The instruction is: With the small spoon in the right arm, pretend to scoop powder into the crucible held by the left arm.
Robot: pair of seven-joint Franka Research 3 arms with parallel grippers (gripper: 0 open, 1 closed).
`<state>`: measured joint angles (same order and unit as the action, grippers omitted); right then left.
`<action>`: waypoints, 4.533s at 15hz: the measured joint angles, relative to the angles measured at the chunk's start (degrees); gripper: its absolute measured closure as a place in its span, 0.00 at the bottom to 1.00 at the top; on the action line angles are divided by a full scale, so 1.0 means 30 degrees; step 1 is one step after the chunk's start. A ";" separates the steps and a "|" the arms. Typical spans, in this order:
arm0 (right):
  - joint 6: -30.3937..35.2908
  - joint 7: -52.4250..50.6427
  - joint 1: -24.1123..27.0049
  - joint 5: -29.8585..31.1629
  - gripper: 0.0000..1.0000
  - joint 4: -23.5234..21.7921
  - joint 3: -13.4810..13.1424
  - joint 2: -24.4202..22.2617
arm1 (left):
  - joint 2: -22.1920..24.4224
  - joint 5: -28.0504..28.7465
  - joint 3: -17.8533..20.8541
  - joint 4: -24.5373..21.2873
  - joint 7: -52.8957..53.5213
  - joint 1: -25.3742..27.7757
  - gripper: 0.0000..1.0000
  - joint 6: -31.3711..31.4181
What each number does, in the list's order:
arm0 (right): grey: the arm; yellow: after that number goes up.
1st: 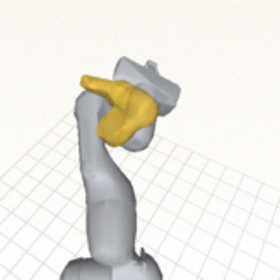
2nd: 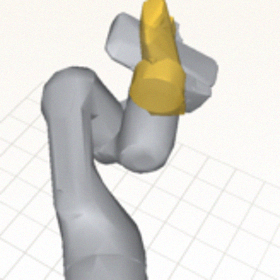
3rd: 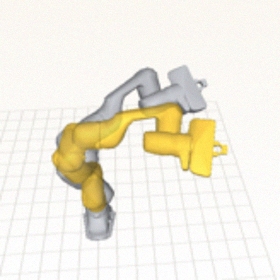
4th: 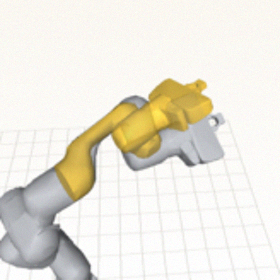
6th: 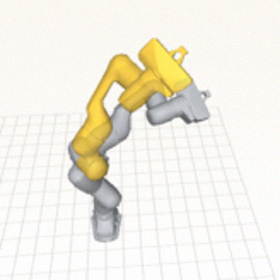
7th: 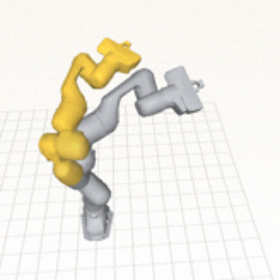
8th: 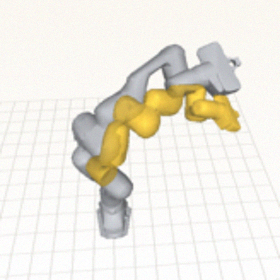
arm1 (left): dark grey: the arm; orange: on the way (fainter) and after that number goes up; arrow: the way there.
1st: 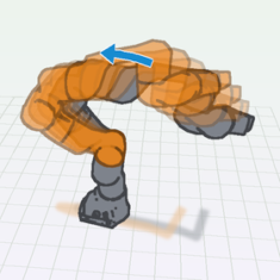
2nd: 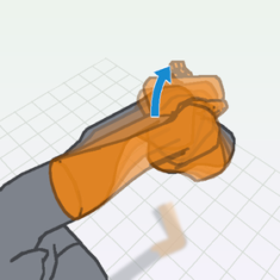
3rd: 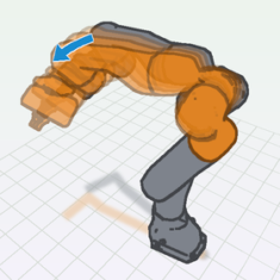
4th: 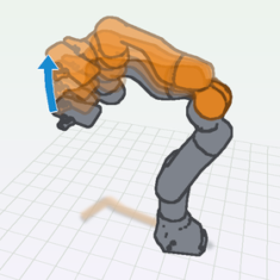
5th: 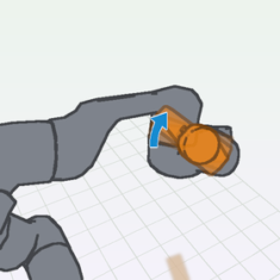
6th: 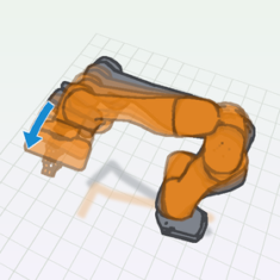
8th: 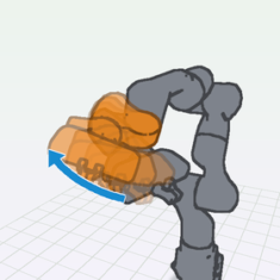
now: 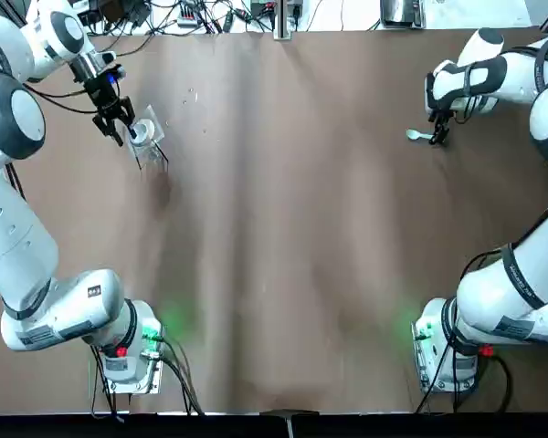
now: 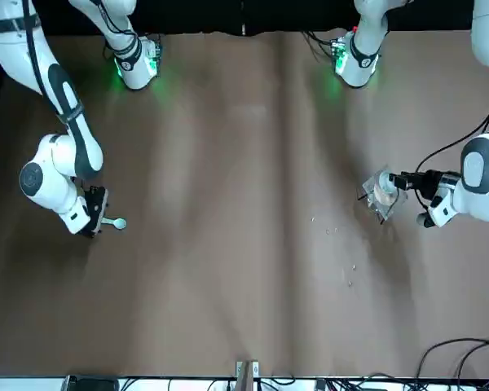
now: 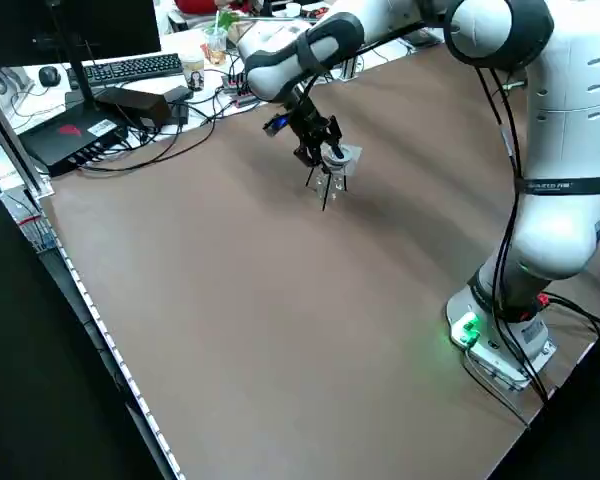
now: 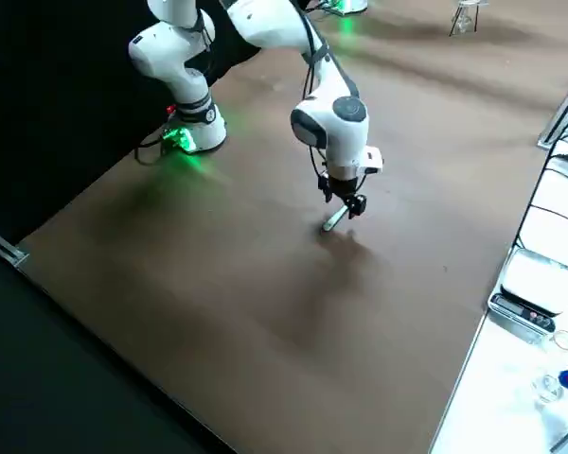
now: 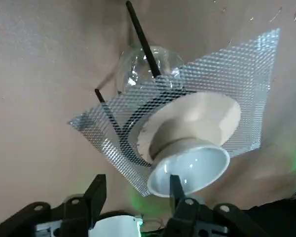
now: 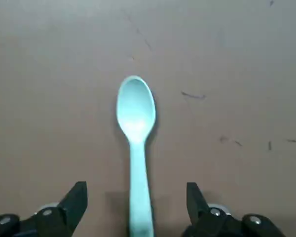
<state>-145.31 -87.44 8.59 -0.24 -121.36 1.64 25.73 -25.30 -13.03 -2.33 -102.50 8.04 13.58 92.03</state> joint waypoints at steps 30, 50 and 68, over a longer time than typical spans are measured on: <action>0.5734 0.3808 0.0359 -0.0221 0.80 0.1964 0.1147 0.0872 | -0.0217 -0.0247 -0.0734 0.0970 -0.0129 -0.0232 0.65 0.0030; 1.0961 3.1347 -0.3747 -0.8525 0.80 0.5350 0.9561 0.2401 | -0.0540 -0.0395 -0.0736 0.1177 -0.0141 -0.0183 0.94 0.0031; 1.0962 3.3635 -0.4408 -0.3791 0.80 0.9506 0.8272 0.6267 | -0.0190 -0.4806 -0.3895 0.1350 -0.7568 -0.5868 0.94 0.6807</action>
<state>-112.42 13.47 -4.63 -11.61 -92.84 26.45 44.54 -25.87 -27.44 -14.02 -98.45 -14.66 -4.03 112.45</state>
